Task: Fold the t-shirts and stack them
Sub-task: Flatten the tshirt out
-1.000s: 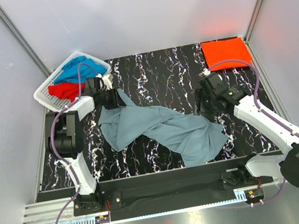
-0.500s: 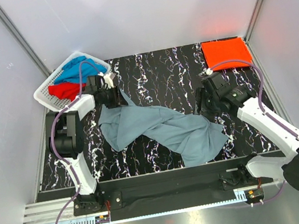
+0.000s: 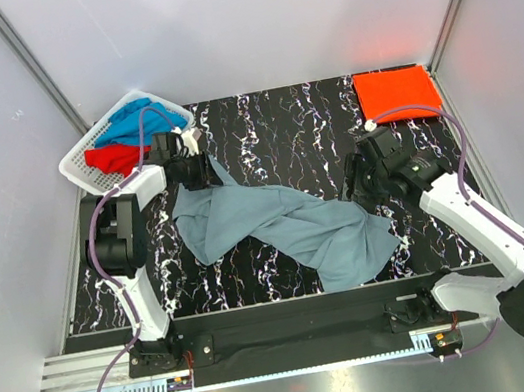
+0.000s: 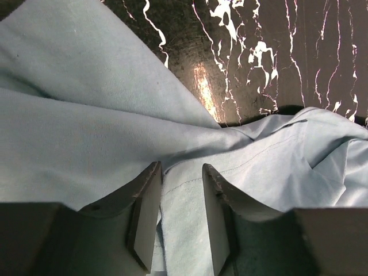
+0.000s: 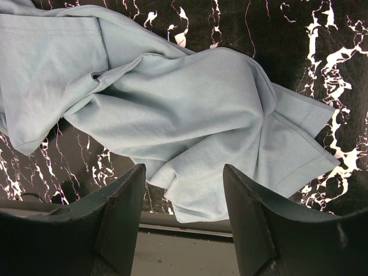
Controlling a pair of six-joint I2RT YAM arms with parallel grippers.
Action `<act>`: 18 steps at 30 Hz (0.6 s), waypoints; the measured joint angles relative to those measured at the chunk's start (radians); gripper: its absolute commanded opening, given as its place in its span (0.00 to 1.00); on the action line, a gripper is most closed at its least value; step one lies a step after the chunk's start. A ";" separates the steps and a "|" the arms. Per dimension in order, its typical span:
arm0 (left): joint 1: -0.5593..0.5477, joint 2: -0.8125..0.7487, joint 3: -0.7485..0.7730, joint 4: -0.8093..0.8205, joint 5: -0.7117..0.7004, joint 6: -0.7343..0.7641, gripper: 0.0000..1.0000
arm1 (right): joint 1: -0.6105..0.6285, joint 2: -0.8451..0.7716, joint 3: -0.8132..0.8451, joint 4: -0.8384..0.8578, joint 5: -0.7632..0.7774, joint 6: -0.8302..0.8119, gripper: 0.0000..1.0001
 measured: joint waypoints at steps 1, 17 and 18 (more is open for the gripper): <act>0.000 0.000 0.000 -0.001 -0.001 0.001 0.35 | 0.000 -0.003 0.000 -0.003 0.000 0.002 0.64; 0.000 0.000 0.000 -0.011 -0.026 0.014 0.29 | 0.000 -0.035 0.007 -0.019 -0.002 0.019 0.64; 0.000 0.000 0.000 -0.011 -0.028 0.015 0.27 | 0.000 -0.037 0.008 -0.021 -0.002 0.019 0.64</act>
